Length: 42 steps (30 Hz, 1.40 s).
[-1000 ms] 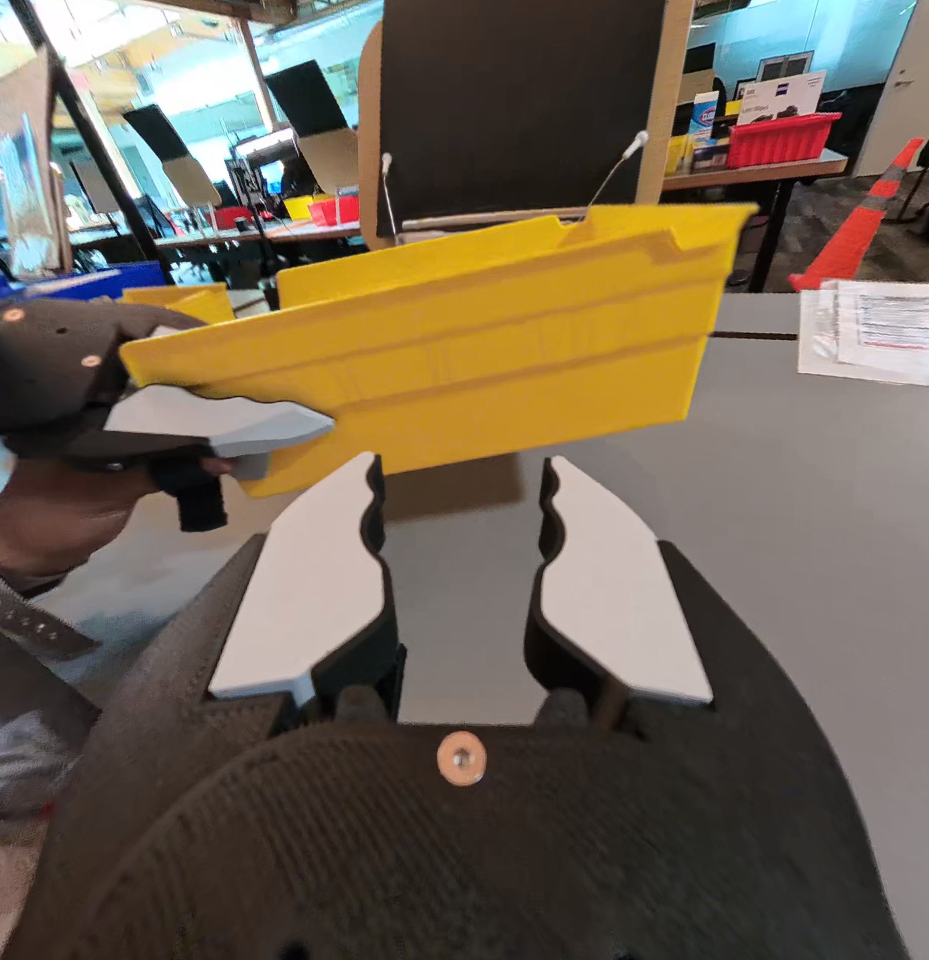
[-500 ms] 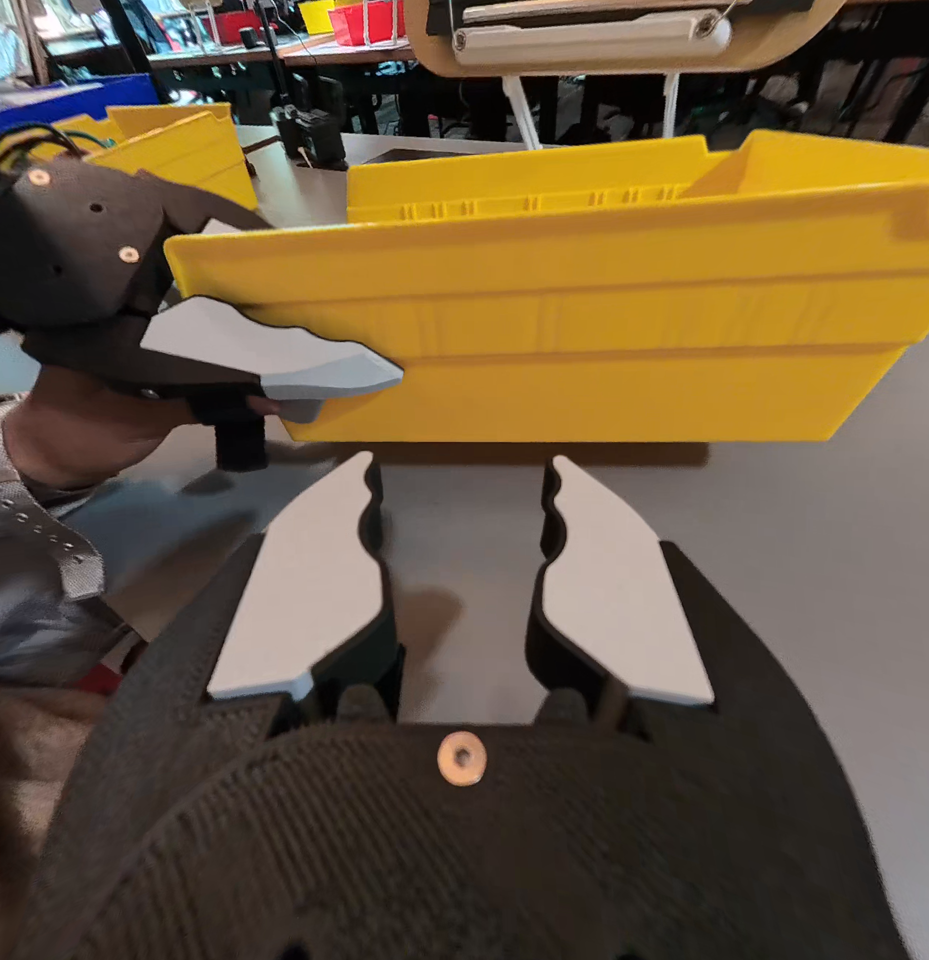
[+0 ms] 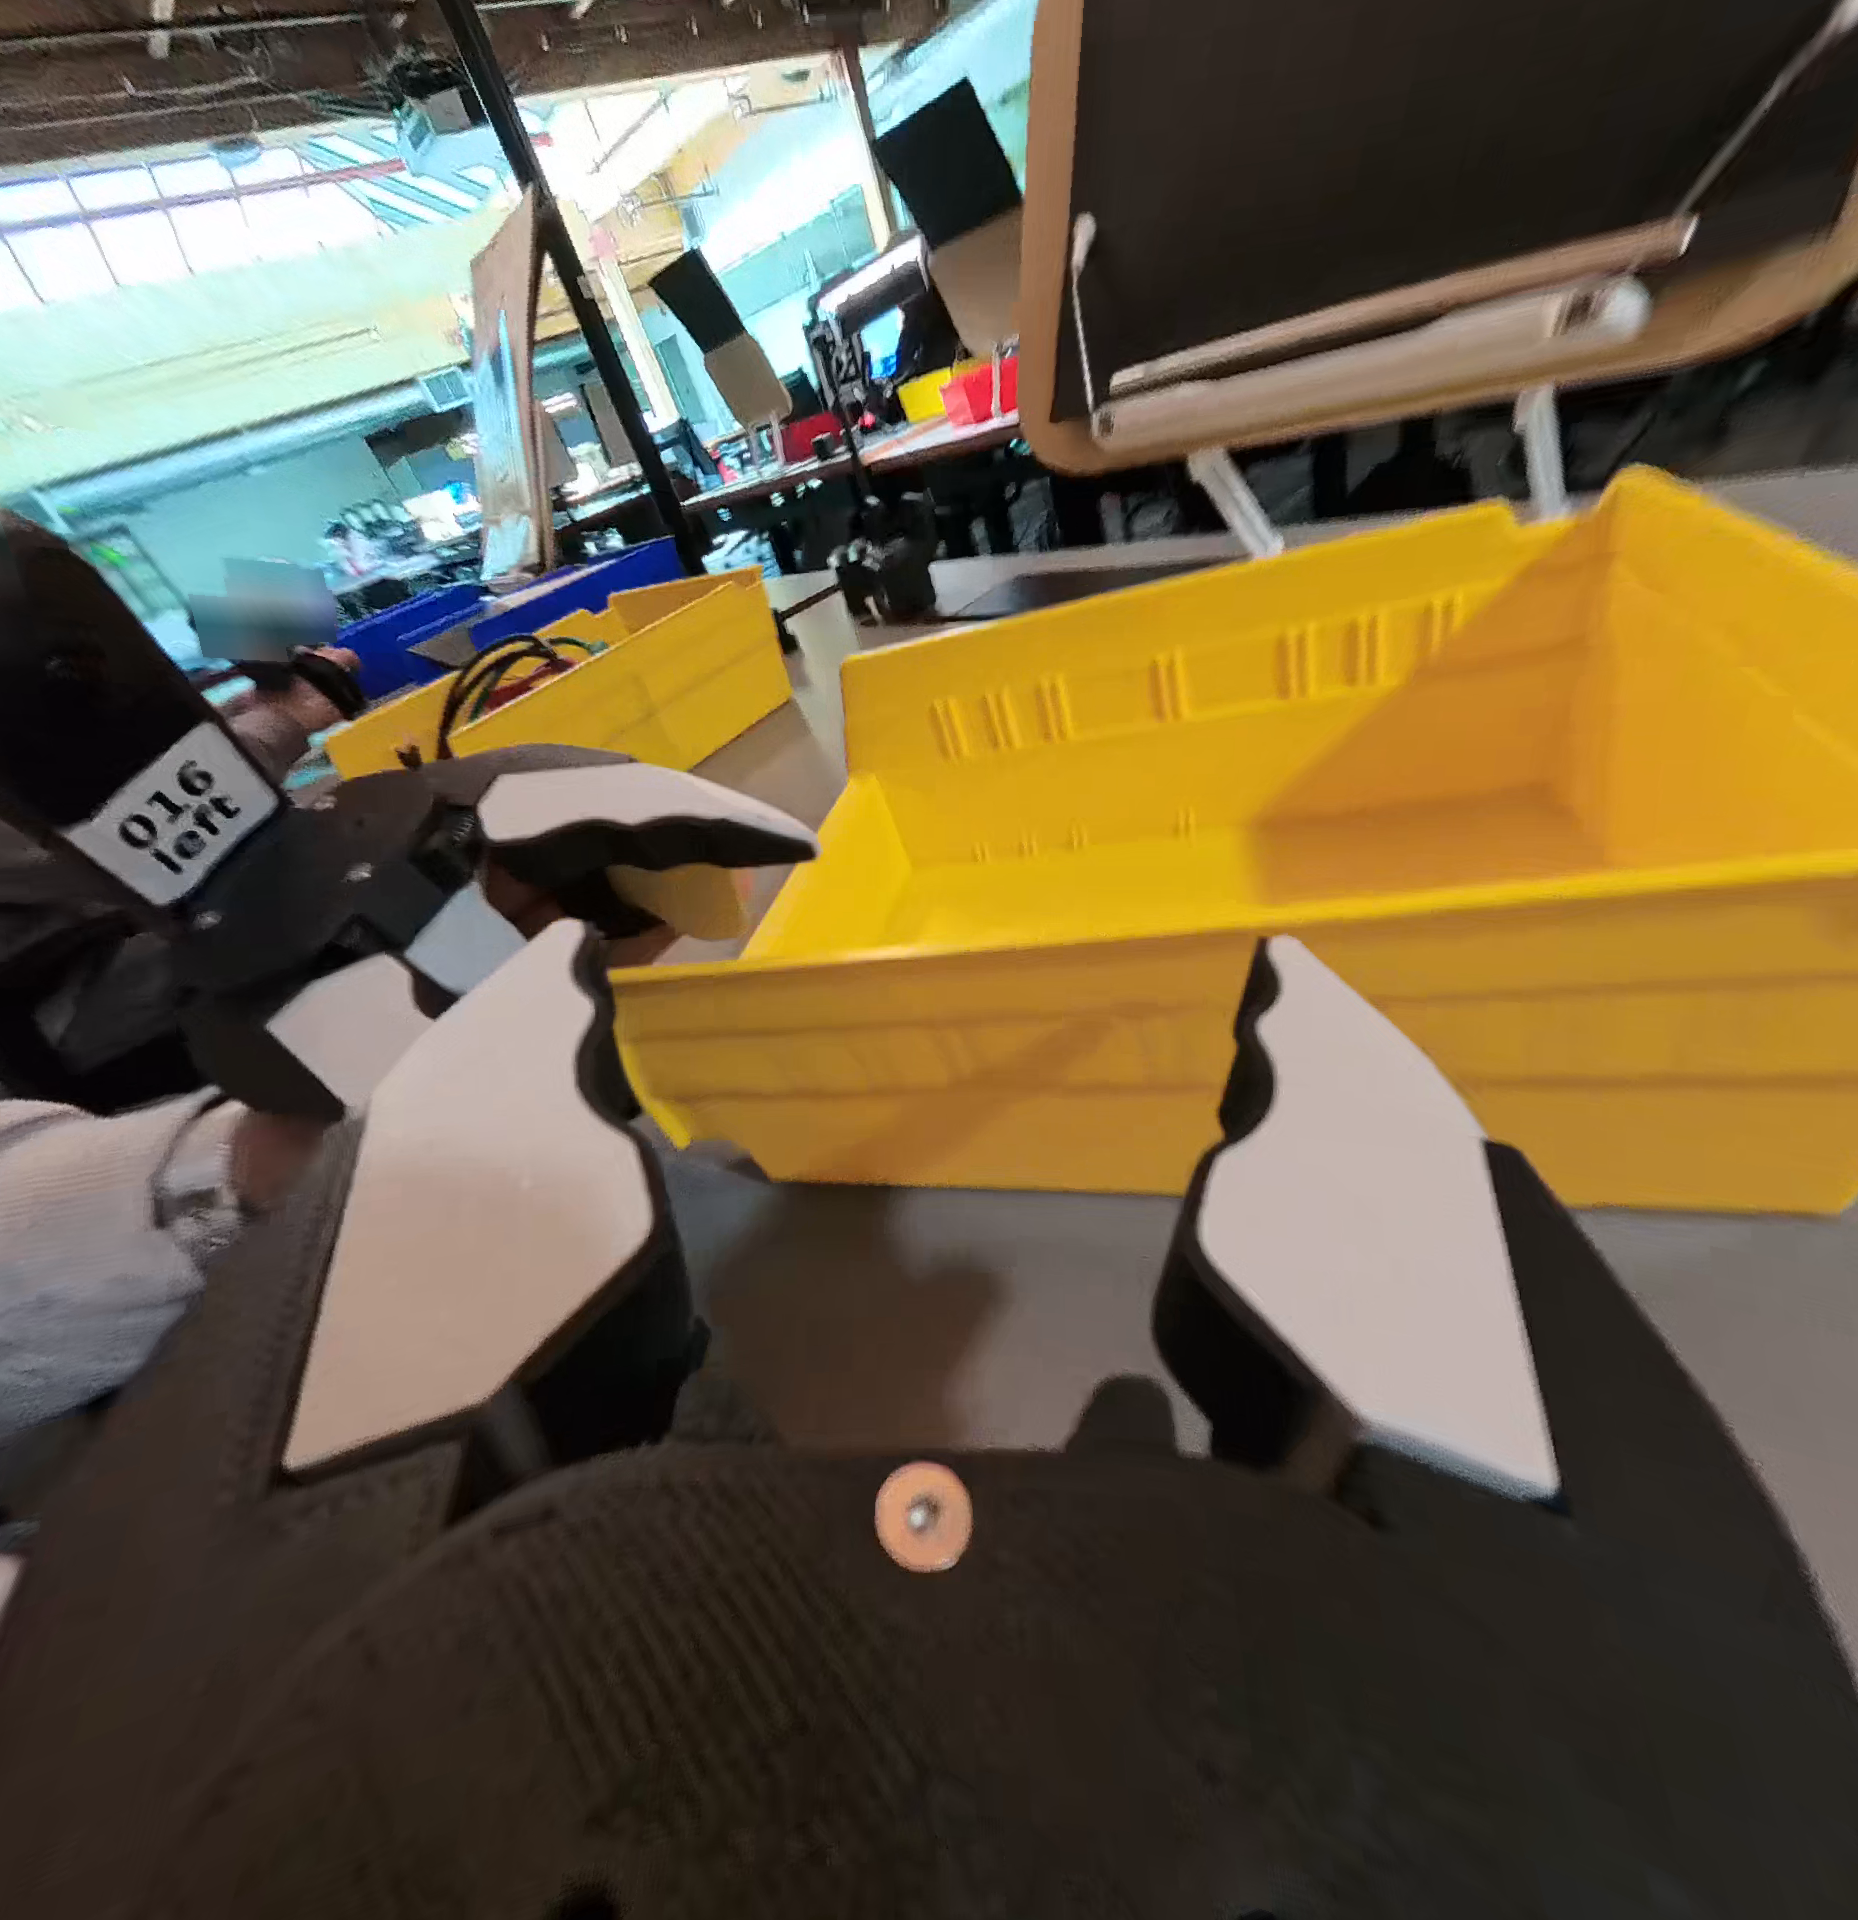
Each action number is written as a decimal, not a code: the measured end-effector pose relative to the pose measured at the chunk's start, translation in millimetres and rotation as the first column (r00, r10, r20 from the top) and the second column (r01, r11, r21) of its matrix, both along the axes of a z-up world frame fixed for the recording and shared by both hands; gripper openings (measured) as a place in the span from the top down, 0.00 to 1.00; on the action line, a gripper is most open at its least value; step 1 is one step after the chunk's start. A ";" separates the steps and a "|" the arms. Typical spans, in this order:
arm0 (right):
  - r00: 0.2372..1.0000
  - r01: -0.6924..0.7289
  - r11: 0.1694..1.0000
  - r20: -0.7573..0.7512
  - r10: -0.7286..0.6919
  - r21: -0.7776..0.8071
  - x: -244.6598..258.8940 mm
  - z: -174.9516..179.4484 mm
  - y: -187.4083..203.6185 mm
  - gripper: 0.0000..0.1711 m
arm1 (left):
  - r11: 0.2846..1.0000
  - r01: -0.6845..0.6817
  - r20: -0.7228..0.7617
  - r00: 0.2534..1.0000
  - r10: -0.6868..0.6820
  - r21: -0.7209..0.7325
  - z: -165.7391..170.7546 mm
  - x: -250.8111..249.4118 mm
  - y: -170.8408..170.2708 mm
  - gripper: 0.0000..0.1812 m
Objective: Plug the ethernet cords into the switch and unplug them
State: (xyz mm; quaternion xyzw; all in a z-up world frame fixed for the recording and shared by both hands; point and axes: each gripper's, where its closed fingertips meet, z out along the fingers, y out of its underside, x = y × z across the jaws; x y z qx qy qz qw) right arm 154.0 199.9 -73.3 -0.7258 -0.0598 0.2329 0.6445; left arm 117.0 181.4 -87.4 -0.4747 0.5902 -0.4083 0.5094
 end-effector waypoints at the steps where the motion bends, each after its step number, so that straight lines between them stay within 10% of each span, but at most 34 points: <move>1: 0.998 0.017 0.999 0.057 -0.019 0.038 -1.4 4.2 1.2 0.31 | 1.000 -0.013 0.029 0.999 0.014 -0.011 5.6 -5.7 4.4 0.56; 16: 0.902 -0.039 0.993 0.431 -0.012 0.110 -52.3 -4.3 37.7 0.29 | 0.947 -0.150 0.027 0.986 0.164 -0.285 -3.3 -69.8 38.3 0.53; 27: 0.909 0.250 0.965 0.361 -0.208 -0.073 49.7 -21.7 55.5 0.46 | 0.940 -0.185 0.038 0.978 0.204 -0.286 -4.6 -67.4 49.8 0.52; 35: 0.761 0.490 0.871 0.505 -0.408 -0.034 127.9 -24.1 15.9 0.45 | 0.901 0.159 -0.089 0.973 -0.212 -0.404 -22.3 -28.6 -6.3 0.72; 42: 0.928 0.240 0.971 0.293 -0.230 0.001 58.9 -10.0 -18.4 0.40 | 0.827 0.352 0.065 0.930 -0.361 -0.439 -7.4 19.3 -52.6 0.58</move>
